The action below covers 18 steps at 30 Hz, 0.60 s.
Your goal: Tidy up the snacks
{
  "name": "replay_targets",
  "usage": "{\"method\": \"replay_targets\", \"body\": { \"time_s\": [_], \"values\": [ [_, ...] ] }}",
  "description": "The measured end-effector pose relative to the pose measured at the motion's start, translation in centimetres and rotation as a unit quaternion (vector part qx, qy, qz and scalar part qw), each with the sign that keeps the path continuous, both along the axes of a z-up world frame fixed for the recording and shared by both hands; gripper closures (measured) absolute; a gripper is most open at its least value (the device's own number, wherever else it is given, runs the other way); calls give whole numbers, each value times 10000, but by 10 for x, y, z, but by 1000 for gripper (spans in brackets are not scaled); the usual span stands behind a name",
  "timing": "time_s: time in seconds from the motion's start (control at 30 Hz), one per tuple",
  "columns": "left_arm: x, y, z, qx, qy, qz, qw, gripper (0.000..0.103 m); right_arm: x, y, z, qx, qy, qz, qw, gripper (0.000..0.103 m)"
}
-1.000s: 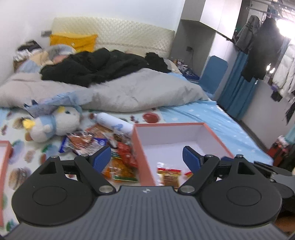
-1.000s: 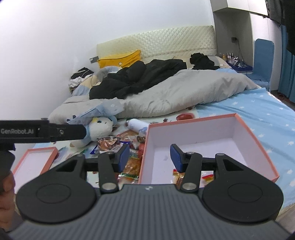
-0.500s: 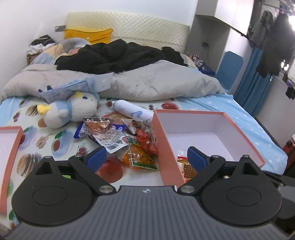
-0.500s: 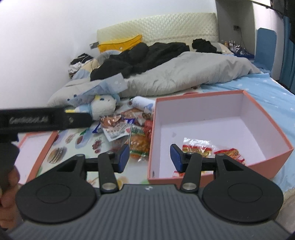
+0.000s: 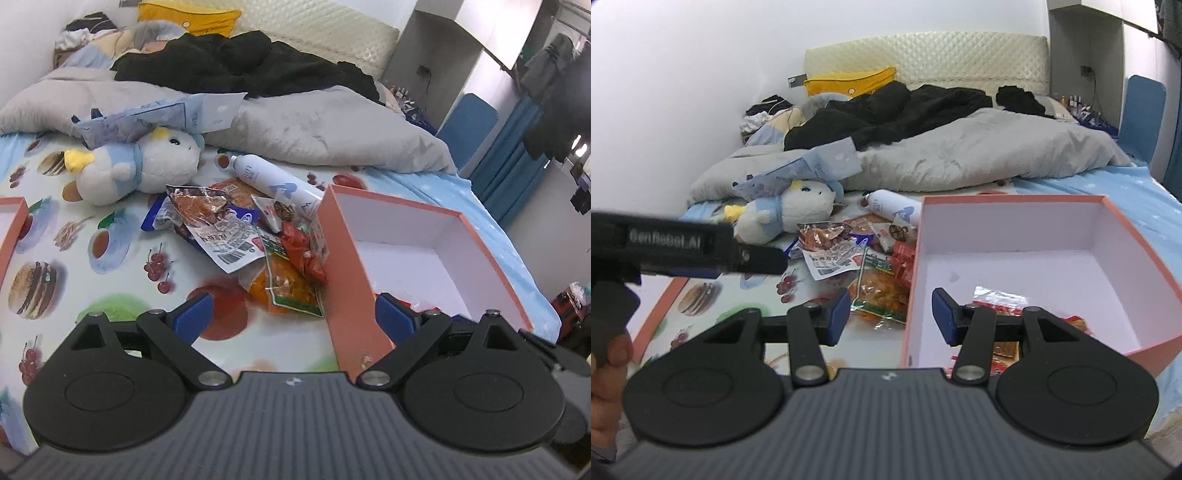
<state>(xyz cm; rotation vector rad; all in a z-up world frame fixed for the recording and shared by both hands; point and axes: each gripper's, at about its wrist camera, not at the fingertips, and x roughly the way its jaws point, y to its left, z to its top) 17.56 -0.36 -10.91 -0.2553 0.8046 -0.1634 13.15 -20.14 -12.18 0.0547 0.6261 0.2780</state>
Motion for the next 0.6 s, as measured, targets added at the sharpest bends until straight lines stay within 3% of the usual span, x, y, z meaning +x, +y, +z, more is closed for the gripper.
{"method": "replay_targets", "body": {
  "time_s": [0.23,0.6],
  "values": [
    [31,23,-20,-141,246,39,9996,7,14,21,-15,-73,111,69,9999,51],
    [81,58,-57,-687,570,260,9957,7,40,64,-37,-268,156,213,9993,51]
  ]
}}
